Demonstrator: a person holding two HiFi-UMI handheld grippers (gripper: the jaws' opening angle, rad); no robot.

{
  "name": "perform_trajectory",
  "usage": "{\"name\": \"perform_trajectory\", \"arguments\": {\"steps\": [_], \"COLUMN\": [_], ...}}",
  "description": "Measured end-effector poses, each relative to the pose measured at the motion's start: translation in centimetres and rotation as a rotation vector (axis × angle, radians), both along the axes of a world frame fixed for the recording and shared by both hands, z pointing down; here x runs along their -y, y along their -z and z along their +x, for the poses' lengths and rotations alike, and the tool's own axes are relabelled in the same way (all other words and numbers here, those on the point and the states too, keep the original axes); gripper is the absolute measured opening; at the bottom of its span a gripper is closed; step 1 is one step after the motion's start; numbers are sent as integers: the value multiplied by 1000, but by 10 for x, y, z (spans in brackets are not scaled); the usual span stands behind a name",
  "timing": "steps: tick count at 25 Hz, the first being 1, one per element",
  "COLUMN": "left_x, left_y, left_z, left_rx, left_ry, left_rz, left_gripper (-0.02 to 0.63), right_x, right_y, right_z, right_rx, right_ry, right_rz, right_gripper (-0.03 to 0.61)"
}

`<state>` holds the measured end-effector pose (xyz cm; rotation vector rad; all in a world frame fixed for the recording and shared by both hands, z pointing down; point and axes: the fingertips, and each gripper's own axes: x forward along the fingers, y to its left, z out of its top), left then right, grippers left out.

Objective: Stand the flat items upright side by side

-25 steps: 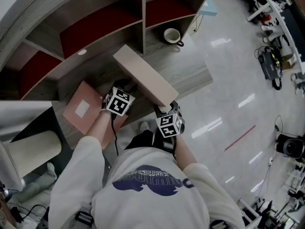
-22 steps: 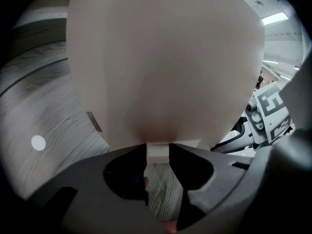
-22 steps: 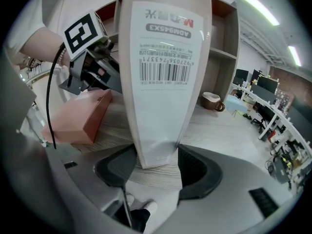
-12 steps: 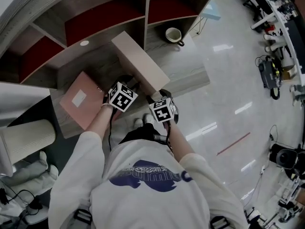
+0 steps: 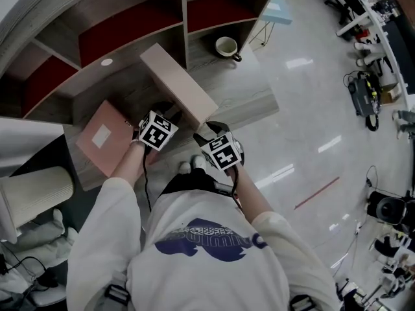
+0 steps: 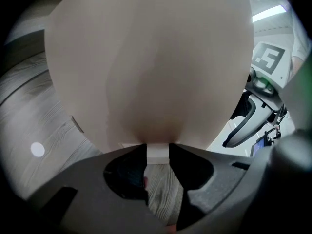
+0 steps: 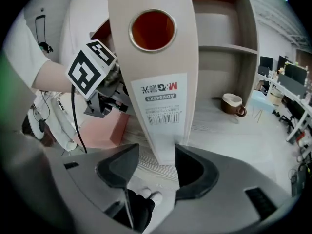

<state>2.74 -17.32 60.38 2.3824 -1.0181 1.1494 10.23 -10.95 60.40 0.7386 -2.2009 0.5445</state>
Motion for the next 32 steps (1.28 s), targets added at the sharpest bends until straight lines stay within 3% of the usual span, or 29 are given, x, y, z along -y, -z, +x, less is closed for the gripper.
{"name": "perform_trajectory", "arguments": {"steps": [9, 15, 25, 32], "left_x": [15, 29, 19, 32], "left_y": [-6, 0, 11, 12], "left_z": [-3, -15, -12, -14], "left_rx": [3, 43, 35, 22], "left_ry": [-95, -151, -292, -294], "left_rz": [2, -17, 0, 7], "left_gripper": [144, 144, 144, 144], "right_x": [5, 20, 42, 55], "right_y": [4, 4, 6, 8], "right_z": [-10, -21, -45, -53], "right_rx": [-2, 1, 21, -9], "right_ry": [-21, -147, -248, -279], "right_rz": [-18, -53, -82, -68], "right_gripper": [167, 135, 137, 137]}}
